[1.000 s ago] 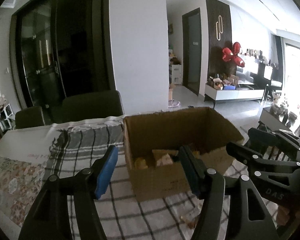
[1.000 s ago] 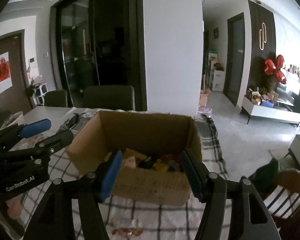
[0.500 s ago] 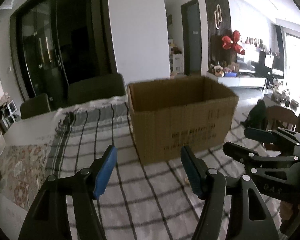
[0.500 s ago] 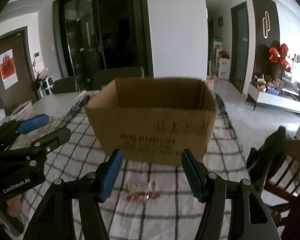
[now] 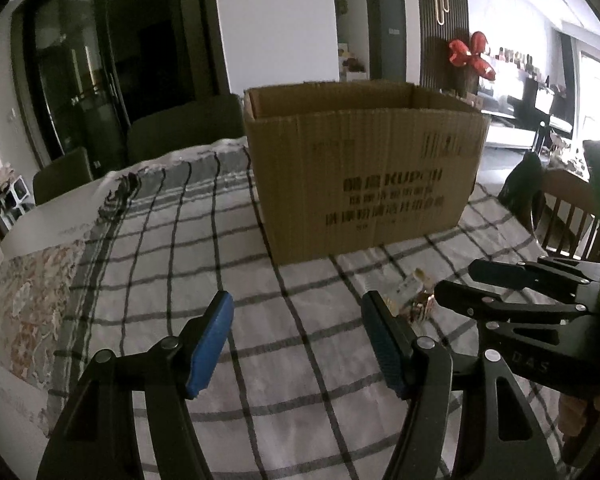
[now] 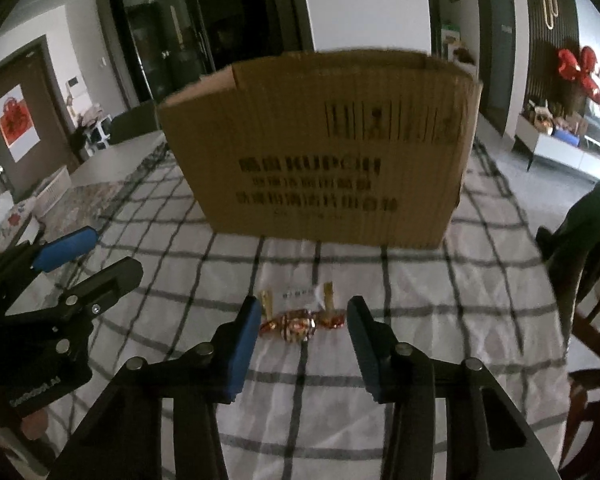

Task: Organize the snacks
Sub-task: 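Withdraw both tools from the box toward the last candies, then grasp the white stick snack with the left tool while the right tool grasps the red-gold candy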

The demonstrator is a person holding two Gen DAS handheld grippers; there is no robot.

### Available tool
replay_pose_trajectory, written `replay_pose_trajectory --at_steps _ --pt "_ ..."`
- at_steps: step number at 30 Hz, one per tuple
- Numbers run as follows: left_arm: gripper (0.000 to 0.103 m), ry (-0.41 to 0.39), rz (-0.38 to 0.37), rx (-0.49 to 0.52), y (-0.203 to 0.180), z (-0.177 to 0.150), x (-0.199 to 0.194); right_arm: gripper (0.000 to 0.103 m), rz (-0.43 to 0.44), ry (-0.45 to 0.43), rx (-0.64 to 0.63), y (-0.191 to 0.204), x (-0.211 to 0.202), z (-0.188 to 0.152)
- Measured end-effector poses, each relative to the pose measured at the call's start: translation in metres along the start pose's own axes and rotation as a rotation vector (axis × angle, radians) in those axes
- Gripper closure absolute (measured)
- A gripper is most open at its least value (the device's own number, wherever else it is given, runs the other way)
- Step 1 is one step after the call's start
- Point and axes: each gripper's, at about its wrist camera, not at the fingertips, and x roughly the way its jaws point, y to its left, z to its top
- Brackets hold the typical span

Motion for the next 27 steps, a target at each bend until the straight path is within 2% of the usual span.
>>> replay_pose_trajectory --at_steps 14,27 --pt "0.038 0.035 -0.001 -0.017 0.004 -0.002 0.019 0.068 0.018 0.057 0.010 0.003 0.032 -0.002" --pt "0.038 0.056 -0.013 -0.019 0.000 -0.002 0.027 0.068 0.050 0.075 0.008 0.001 0.042 -0.006"
